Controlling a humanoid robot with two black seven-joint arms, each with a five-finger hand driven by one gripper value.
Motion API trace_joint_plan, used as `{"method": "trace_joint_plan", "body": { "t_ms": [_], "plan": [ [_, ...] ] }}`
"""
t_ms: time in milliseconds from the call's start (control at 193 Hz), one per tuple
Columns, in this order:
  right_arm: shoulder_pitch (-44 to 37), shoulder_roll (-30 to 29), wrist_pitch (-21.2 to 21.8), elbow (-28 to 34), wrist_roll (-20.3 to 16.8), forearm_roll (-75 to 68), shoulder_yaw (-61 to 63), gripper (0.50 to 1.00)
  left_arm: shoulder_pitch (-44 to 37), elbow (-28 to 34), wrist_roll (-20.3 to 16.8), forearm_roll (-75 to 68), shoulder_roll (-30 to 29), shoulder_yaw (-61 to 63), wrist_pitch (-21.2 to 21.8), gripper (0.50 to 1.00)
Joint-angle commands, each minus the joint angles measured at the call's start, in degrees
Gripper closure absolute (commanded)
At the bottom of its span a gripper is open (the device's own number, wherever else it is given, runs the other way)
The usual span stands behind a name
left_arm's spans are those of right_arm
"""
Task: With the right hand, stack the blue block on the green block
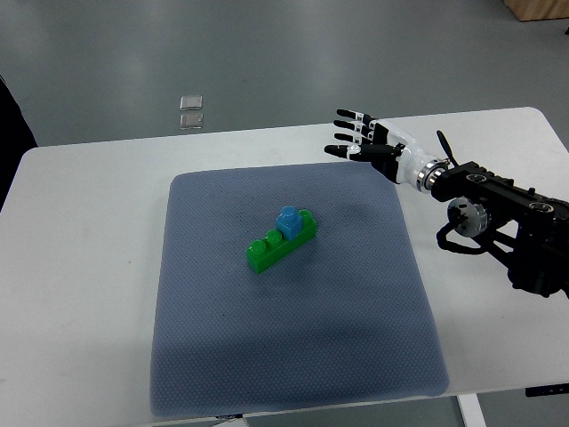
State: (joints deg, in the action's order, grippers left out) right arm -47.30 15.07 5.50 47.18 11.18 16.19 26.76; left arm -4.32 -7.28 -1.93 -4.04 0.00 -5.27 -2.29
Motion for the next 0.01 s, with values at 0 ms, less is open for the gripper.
{"method": "trace_joint_plan", "body": {
  "t_ms": [0],
  "plan": [
    [0.37,-0.57,0.21,0.2,0.07,-0.02,0.13,0.585,0.01,-0.02,0.0,0.0,0.0,0.0,0.0,0.5]
  ]
}}
